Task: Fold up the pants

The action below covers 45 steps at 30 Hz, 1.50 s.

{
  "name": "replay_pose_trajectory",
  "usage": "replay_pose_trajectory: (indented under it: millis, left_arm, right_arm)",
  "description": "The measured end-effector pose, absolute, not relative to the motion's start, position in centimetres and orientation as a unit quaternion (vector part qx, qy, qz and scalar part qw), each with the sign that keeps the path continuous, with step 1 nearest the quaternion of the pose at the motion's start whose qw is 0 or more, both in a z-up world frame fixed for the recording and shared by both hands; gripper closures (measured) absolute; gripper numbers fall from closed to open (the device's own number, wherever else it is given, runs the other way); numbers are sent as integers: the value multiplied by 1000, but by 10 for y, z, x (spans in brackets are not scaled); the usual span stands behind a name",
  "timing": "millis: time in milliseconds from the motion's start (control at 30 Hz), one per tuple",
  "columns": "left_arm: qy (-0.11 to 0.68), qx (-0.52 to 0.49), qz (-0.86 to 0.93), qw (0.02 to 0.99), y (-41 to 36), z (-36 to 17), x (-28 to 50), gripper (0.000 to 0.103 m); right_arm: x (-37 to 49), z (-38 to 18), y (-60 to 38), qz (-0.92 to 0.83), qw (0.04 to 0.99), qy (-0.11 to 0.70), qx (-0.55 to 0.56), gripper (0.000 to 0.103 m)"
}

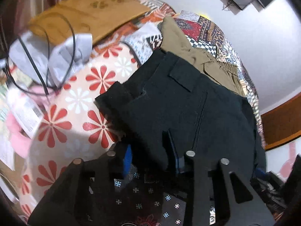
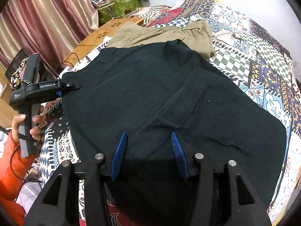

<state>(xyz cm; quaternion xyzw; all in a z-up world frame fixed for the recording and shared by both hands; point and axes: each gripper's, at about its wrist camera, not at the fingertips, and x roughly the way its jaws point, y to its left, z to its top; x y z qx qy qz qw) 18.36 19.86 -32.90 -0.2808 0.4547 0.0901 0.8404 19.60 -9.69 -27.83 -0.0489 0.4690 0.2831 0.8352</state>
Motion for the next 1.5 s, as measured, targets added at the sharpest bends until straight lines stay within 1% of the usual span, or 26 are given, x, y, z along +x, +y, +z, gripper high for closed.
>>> replay_pose_trajectory:
  millis: [33,167,300,500,600,733,1000,1200,1400,1500]
  left_arm:
    - [451,-263,95,848,194,-325,183,73]
    - [426,-170,109,882,171,-298,183,82]
    - [388,-104,106,910,150,-265,177,85]
    - [348,-59,83,932,125,-224,168,85]
    - [331,-45,75,940,112,-208,166,86]
    - [309,-55,55,948,96,-185,165,87]
    - [292,-48,24,955,60,-156,174,90]
    - [287,-45,-1,957,32,-138,186,90]
    - [292,-22,-34,956,-2,-129,201,90]
    - [303,-30,-73,950,-19,-125,210,90]
  right_arm:
    - [196,-278,-97,283,835,469,-48,55]
    - [197,-277,-100,285,835,470,-40,55]
    - [196,-273,-108,289,832,474,-16,56]
    - [188,-253,-141,270,852,449,17,56]
    - [182,-242,-168,248,866,432,35,56]
    - [174,-236,-212,203,883,420,62,55]
    - [156,-263,-291,119,883,438,119,55]
    - [151,-298,-296,128,861,471,141,55]
    - [146,-302,-298,141,860,464,159,55]
    - [144,-304,-300,148,859,461,167,55]
